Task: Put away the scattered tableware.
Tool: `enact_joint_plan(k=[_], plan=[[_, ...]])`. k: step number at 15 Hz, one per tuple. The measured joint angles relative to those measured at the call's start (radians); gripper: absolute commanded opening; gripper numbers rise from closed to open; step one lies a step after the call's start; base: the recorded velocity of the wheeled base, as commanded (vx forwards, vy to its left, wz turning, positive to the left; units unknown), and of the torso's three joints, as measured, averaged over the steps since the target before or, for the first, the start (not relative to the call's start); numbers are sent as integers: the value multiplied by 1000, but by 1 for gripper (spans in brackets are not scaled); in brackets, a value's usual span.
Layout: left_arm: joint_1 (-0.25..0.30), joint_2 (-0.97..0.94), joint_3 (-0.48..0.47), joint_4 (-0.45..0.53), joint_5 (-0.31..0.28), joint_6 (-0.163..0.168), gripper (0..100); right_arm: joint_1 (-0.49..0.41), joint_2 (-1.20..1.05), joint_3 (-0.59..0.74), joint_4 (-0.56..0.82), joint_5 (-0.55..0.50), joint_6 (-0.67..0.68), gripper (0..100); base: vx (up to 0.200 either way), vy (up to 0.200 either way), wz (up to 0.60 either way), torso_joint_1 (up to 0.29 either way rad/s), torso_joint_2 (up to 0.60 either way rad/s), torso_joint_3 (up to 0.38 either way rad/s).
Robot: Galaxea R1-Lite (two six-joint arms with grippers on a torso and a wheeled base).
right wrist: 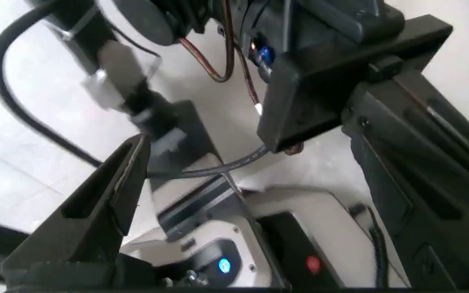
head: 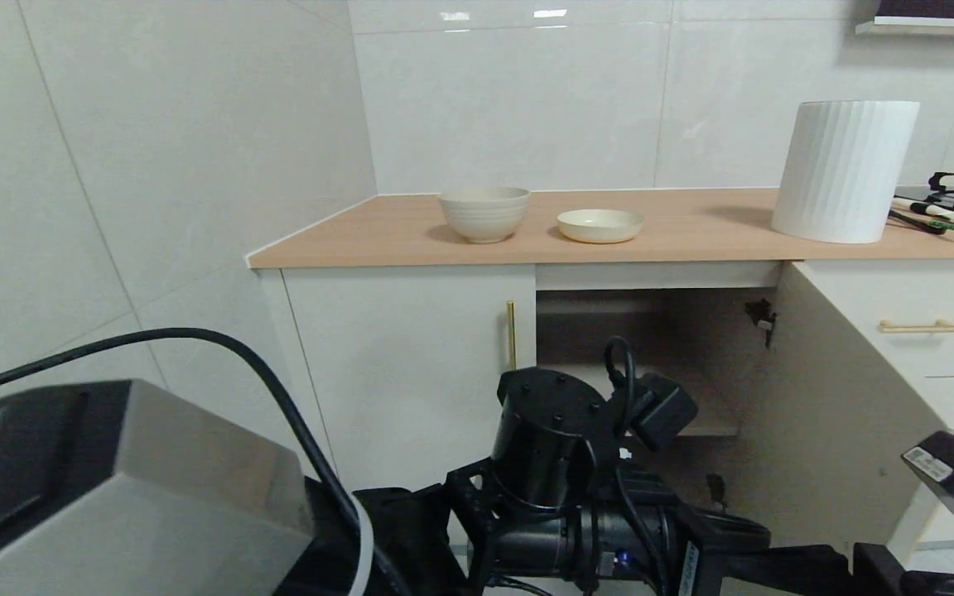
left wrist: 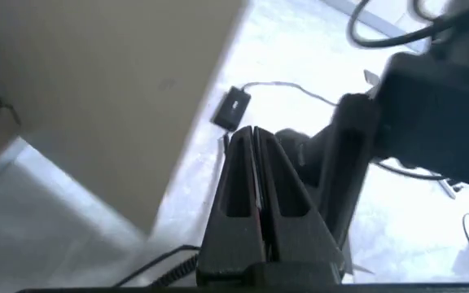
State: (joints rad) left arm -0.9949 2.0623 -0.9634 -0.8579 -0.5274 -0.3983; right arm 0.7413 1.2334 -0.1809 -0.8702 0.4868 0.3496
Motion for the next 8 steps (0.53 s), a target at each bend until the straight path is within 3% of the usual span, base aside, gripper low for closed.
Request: enact_joint_plan(k=[2,3,6,8], plan=[[74,-61,65,-4,-5,6,0,-2,11,-16,3,-35,-2,100,0,0,0,0,0,0],[141,-107,116,-8,-2,23,0,-1,41,-40,6,-86,-3,100,0,0,0,0,0,0],[345,-250,271,0,-1,130,0,-4,180,-174,0,-307,-5,100,0,0,0,0,0,0],[472,-347,360,3,2,165,0,-30,278,-300,1,-386,-7,100,0,0,0,0,0,0]])
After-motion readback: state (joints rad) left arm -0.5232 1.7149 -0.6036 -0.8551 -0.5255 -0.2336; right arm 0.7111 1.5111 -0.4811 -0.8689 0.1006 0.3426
